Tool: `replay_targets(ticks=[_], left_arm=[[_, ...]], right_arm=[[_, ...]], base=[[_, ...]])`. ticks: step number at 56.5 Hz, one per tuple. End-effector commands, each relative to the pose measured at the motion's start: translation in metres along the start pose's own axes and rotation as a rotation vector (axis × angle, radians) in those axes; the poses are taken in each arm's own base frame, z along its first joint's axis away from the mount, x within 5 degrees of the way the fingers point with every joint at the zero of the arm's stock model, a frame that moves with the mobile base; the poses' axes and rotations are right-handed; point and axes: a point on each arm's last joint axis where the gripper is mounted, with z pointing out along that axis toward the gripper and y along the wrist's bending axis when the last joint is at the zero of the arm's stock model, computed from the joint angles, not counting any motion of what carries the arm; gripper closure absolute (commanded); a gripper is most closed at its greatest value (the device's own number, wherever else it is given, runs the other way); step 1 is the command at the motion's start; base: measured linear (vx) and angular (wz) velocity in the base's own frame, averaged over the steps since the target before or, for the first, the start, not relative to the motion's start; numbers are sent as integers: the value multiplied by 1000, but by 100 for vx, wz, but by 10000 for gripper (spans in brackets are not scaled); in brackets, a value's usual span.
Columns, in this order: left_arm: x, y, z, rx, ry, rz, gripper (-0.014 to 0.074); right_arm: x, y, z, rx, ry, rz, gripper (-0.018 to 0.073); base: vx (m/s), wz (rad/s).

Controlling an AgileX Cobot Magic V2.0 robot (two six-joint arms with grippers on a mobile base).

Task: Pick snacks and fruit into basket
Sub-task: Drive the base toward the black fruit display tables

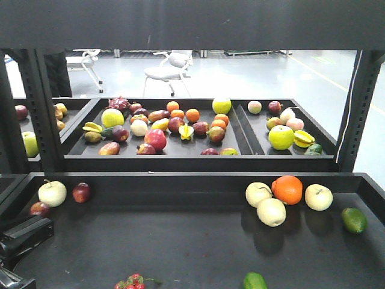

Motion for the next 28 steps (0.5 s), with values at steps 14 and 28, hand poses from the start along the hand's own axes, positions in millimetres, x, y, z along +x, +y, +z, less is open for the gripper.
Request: replay_targets(ticks=[14, 28], left_arm=[[-12, 1, -4, -22, -42, 24, 594], [-12, 1, -4, -22, -42, 24, 594]], right_arm=[[-13, -2, -5, 11, -91, -18, 568], [-13, -2, -5, 11, -91, -18, 568]], base=[[8, -7], [6, -2]])
